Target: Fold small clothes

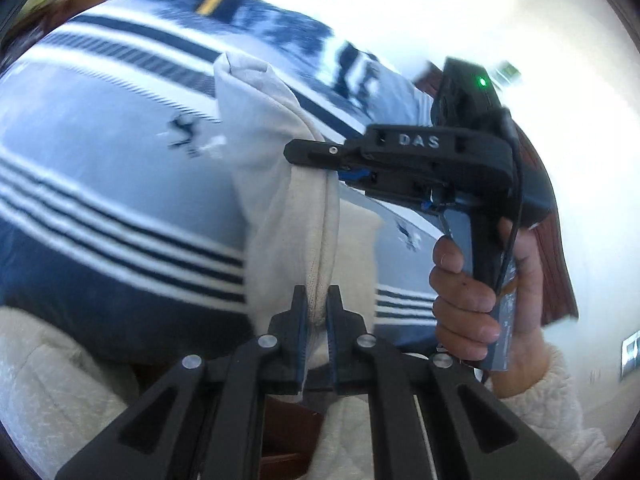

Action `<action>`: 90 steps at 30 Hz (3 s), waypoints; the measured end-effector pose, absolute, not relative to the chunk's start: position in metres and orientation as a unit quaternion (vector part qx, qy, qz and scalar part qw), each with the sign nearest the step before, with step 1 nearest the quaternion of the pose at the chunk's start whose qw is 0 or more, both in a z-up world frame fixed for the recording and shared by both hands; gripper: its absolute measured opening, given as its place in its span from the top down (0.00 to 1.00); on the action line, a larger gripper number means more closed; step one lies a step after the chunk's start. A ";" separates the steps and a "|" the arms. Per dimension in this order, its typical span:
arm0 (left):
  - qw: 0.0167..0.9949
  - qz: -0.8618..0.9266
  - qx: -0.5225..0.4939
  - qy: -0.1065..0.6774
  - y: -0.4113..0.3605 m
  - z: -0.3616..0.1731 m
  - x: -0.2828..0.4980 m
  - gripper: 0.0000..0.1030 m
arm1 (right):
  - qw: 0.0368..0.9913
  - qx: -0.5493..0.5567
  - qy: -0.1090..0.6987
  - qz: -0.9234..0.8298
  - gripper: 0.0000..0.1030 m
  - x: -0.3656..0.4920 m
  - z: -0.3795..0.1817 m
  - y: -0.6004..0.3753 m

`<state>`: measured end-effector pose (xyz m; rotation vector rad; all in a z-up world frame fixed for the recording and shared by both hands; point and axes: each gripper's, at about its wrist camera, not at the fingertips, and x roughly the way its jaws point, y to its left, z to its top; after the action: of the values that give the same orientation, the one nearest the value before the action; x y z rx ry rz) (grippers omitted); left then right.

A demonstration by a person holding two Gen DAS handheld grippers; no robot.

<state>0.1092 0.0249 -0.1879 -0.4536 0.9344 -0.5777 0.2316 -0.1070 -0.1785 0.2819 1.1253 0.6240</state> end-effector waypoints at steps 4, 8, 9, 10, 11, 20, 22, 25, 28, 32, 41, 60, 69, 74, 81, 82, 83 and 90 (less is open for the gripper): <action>0.825 -0.305 -0.163 0.447 -0.041 -0.171 0.111 0.92 | 0.802 0.204 0.479 0.292 0.90 0.213 -0.164 -0.182; 0.816 -0.327 -0.111 0.464 -0.106 -0.173 0.115 0.92 | 0.805 0.290 0.434 0.280 0.91 0.189 -0.173 -0.267; 0.813 -0.331 -0.100 0.469 -0.118 -0.176 0.116 0.92 | 0.805 0.306 0.428 0.276 0.91 0.186 -0.177 -0.283; 0.809 -0.334 -0.090 0.475 -0.128 -0.181 0.119 0.92 | 0.804 0.323 0.422 0.268 0.91 0.181 -0.184 -0.303; 0.803 -0.340 -0.078 0.483 -0.142 -0.189 0.121 0.92 | 0.804 0.329 0.420 0.262 0.91 0.177 -0.188 -0.314; 0.759 -0.333 -0.010 0.559 -0.218 -0.270 0.133 0.92 | 0.781 0.438 0.393 0.209 0.91 0.154 -0.286 -0.406; 0.753 -0.322 0.002 0.574 -0.231 -0.284 0.135 0.92 | 0.775 0.457 0.389 0.199 0.91 0.150 -0.311 -0.417; 0.746 -0.315 0.010 0.587 -0.240 -0.303 0.134 0.92 | 0.756 0.472 0.425 0.160 0.91 0.148 -0.352 -0.426; 0.745 -0.317 0.008 0.587 -0.244 -0.309 0.130 0.92 | 0.777 0.446 0.416 0.155 0.98 0.149 -0.342 -0.433; 0.742 -0.313 0.011 0.592 -0.247 -0.318 0.130 0.92 | 0.793 0.438 0.401 0.136 0.98 0.143 -0.338 -0.445; 0.742 -0.308 0.024 0.594 -0.256 -0.332 0.131 0.92 | 0.801 0.387 0.426 0.161 0.44 0.159 -0.338 -0.414; 0.712 -0.347 -0.037 0.609 -0.243 -0.323 0.132 0.74 | 0.811 0.334 0.469 0.106 0.81 0.185 -0.352 -0.406; 0.818 -0.200 -0.086 0.532 -0.120 -0.272 0.218 0.47 | 0.854 0.284 0.418 0.124 0.34 0.179 -0.288 -0.402; 0.816 -0.146 -0.120 0.547 -0.095 -0.299 0.289 0.47 | 0.846 0.253 0.459 0.095 0.35 0.241 -0.286 -0.400; 0.800 -0.175 -0.166 0.549 -0.109 -0.316 0.322 0.45 | 0.856 0.262 0.438 0.088 0.96 0.257 -0.306 -0.413; 0.800 -0.175 -0.161 0.551 -0.113 -0.321 0.324 0.39 | 0.857 0.264 0.434 0.084 0.96 0.256 -0.306 -0.414; 0.798 -0.174 -0.161 0.553 -0.115 -0.324 0.324 0.33 | 0.857 0.265 0.434 0.077 0.96 0.259 -0.309 -0.416; 0.793 -0.183 -0.208 0.543 -0.089 -0.316 0.319 0.33 | 0.845 0.296 0.437 0.087 0.52 0.254 -0.318 -0.425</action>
<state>0.3186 -0.0891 -0.3155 -0.4482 1.1668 -0.3927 0.2541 -0.4251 -0.3180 0.6249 0.9221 0.1833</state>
